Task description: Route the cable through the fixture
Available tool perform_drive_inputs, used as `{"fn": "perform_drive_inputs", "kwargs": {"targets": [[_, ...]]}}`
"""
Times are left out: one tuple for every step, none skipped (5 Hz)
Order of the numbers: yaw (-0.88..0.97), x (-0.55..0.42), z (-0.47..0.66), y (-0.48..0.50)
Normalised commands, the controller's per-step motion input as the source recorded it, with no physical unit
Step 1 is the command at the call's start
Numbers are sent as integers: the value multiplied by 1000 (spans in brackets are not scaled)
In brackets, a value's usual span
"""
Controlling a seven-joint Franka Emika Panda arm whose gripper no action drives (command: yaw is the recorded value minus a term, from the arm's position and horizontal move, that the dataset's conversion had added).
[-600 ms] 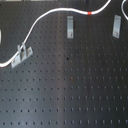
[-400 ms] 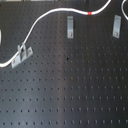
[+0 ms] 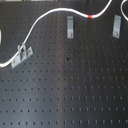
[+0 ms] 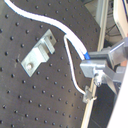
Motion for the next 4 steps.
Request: {"fn": "perform_drive_inputs", "kwargs": {"targets": [[0,0,206,-3],[0,0,91,-1],[0,4,417,-3],[0,0,11,0]]}}
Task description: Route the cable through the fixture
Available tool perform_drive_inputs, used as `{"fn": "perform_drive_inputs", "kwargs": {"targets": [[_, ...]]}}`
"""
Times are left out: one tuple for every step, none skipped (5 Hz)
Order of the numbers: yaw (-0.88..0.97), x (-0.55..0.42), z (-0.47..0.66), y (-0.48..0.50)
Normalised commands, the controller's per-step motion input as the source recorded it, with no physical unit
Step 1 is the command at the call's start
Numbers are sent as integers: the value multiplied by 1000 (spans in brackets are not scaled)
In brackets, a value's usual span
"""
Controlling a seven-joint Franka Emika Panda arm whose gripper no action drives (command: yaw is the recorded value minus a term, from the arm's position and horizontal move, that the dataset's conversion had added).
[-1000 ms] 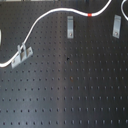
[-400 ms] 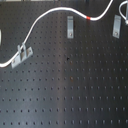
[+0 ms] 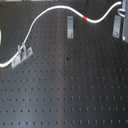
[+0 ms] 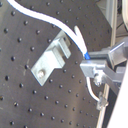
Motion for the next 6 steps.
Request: {"fn": "perform_drive_inputs", "kwargs": {"targets": [[0,-59,141,-151],[0,-11,0,-29],[163,-394,265,-366],[0,0,26,0],[0,-57,15,26],[0,-163,-1,127]]}}
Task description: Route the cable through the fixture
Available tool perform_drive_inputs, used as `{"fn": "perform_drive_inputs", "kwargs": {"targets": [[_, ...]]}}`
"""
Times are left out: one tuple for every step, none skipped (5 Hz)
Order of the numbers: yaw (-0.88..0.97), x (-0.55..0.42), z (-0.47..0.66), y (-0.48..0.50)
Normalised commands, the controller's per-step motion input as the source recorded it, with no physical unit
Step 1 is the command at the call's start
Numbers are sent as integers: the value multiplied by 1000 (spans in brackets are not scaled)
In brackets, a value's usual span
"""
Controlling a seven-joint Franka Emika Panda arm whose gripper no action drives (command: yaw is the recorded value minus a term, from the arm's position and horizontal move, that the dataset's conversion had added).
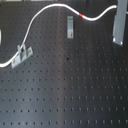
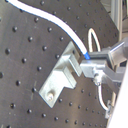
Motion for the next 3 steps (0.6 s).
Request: {"fn": "perform_drive_inputs", "kwargs": {"targets": [[0,-213,34,358],[0,124,-16,611],[0,230,-3,548]]}}
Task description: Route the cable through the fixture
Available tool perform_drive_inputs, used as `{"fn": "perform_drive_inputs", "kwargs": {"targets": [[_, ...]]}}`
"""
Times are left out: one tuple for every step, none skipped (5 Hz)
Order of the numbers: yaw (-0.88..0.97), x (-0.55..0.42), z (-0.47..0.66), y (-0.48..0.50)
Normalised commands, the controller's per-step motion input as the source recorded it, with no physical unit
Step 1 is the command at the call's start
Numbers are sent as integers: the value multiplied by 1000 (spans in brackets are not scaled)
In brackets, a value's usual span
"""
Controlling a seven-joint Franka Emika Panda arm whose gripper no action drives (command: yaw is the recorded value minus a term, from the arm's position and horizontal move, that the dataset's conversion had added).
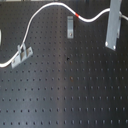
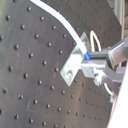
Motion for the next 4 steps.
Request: {"fn": "perform_drive_inputs", "kwargs": {"targets": [[31,163,3,400],[69,162,2,356],[0,9,0,18],[9,213,-139,428]]}}
